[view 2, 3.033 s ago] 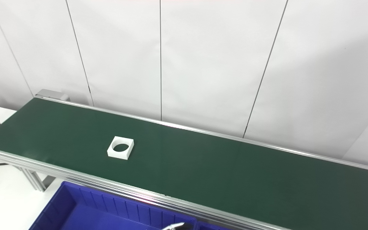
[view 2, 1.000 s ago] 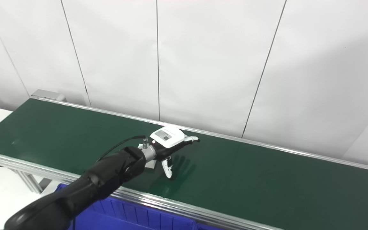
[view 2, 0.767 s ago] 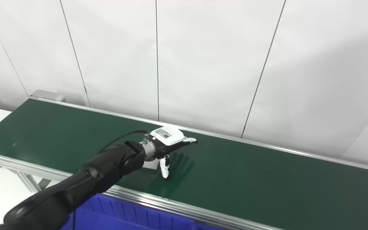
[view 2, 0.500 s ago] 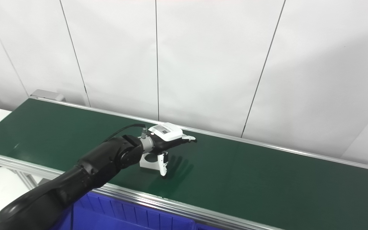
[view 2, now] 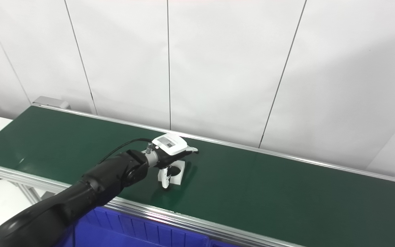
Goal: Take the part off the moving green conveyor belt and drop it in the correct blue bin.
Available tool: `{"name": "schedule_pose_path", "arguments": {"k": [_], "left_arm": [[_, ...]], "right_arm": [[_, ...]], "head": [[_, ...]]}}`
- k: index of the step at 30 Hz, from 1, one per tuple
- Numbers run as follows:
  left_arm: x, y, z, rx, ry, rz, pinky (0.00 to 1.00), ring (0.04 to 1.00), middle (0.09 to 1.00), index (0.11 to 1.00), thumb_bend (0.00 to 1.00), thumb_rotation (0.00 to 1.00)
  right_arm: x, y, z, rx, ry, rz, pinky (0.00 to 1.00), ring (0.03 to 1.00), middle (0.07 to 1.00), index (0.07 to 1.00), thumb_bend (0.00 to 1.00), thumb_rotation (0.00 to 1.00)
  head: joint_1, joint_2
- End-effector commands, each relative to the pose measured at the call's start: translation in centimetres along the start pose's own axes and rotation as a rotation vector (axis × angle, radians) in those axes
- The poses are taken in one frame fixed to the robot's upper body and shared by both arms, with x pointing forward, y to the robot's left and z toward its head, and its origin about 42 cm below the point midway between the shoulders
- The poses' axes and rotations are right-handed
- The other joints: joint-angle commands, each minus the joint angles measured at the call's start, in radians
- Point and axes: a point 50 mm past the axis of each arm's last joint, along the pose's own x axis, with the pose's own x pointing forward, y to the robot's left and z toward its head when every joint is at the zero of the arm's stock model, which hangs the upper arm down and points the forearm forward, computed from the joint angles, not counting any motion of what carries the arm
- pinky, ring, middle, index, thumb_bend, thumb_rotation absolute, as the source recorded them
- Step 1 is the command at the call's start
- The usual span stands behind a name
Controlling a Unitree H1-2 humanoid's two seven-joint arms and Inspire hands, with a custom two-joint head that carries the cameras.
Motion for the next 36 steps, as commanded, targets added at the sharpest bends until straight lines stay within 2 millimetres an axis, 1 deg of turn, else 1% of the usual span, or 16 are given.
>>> {"name": "schedule_pose_path", "arguments": {"k": [1,7,11,12,13,14,15,16,17,18,19,20,23,26,29,36], "left_arm": [[0.9,2.5,-0.6,0.037,0.019,0.065,0.84,0.878,0.885,0.917,1.0,0.08],[2.2,1.1,0.2,0.043,0.056,0.073,0.82,0.863,0.873,0.904,1.0,0.11],[3.0,0.2,0.8,0.056,0.079,0.076,0.8,0.832,0.854,0.878,1.0,0.08],[3.2,0.0,0.9,0.053,0.082,0.081,0.78,0.805,0.835,0.851,1.0,0.07],[3.3,-0.2,1.0,0.05,0.085,0.089,0.74,0.767,0.807,0.816,0.97,0.05],[3.4,-0.3,1.1,0.048,0.087,0.094,0.67,0.702,0.762,0.768,0.9,0.02],[3.5,-0.4,1.1,0.047,0.088,0.099,0.66,0.695,0.758,0.763,0.89,0.01],[3.6,-0.5,1.2,0.036,0.085,0.105,0.61,0.637,0.716,0.717,0.8,0.01],[3.7,-0.5,1.2,0.017,0.083,0.1,0.4,0.474,0.537,0.556,0.58,0.0],[3.8,-0.4,1.3,0.004,0.082,0.095,0.29,0.436,0.485,0.522,0.54,0.0],[3.9,-0.2,1.3,-0.009,0.082,0.073,0.26,0.431,0.48,0.517,0.53,0.0],[4.0,0.0,1.3,-0.016,0.082,0.057,0.15,0.418,0.472,0.501,0.51,0.0],[4.4,1.1,1.4,-0.003,0.105,-0.026,0.17,0.4,0.464,0.506,0.5,0.0],[4.4,2.0,1.5,0.0,0.113,-0.054,0.2,0.404,0.465,0.508,0.5,0.0],[4.4,2.7,1.5,-0.002,0.114,-0.078,0.27,0.411,0.475,0.505,0.5,0.0],[4.3,2.9,1.5,0.002,0.109,-0.089,0.29,0.415,0.475,0.506,0.51,0.0]], "right_arm": [[0.3,0.0,1.1,0.009,-0.081,-0.005,0.93,0.933,0.945,0.959,0.78,0.99],[0.1,0.3,1.3,0.018,-0.088,-0.001,0.95,0.934,0.944,0.955,0.77,0.99],[-0.2,0.6,1.5,0.02,-0.093,-0.005,0.96,0.935,0.943,0.954,0.77,0.98],[-0.2,0.6,1.5,0.022,-0.092,-0.006,0.96,0.932,0.941,0.953,0.77,0.98],[-0.2,0.7,1.5,0.025,-0.092,-0.006,0.96,0.934,0.943,0.953,0.76,0.98],[-0.3,0.7,1.5,0.028,-0.092,-0.005,0.96,0.937,0.945,0.953,0.76,0.97],[-0.3,0.8,1.5,0.03,-0.093,-0.005,0.96,0.938,0.945,0.953,0.76,0.97],[-0.3,0.8,1.6,0.027,-0.095,-0.006,0.96,0.939,0.946,0.952,0.76,0.97],[-0.3,0.9,1.6,0.024,-0.098,-0.006,0.95,0.938,0.946,0.952,0.76,0.98],[-0.2,0.9,1.6,0.021,-0.099,-0.006,0.95,0.938,0.946,0.952,0.76,0.99],[-0.2,0.9,1.7,0.018,-0.102,-0.007,0.95,0.938,0.946,0.952,0.76,0.99],[-0.1,1.0,1.7,0.017,-0.103,-0.008,0.94,0.932,0.944,0.951,0.76,0.99],[0.1,1.1,1.7,0.017,-0.103,-0.008,0.94,0.933,0.945,0.954,0.77,0.98],[0.2,1.1,1.7,0.019,-0.102,-0.008,0.94,0.934,0.945,0.953,0.77,0.98],[0.2,1.1,1.8,0.02,-0.104,-0.011,0.94,0.932,0.945,0.955,0.78,0.99],[0.1,1.0,1.8,0.017,-0.107,-0.009,0.94,0.934,0.946,0.96,0.78,0.99]], "head": [[-0.003,0.003],[-0.023,0.01],[-0.03,0.015],[-0.031,0.015],[-0.032,0.017],[-0.032,0.017],[-0.033,0.018],[-0.033,0.018],[-0.033,0.019],[-0.033,0.019],[-0.031,0.019],[-0.031,0.019],[-0.03,0.021],[-0.033,0.022],[-0.035,0.024],[-0.036,0.026]]}}
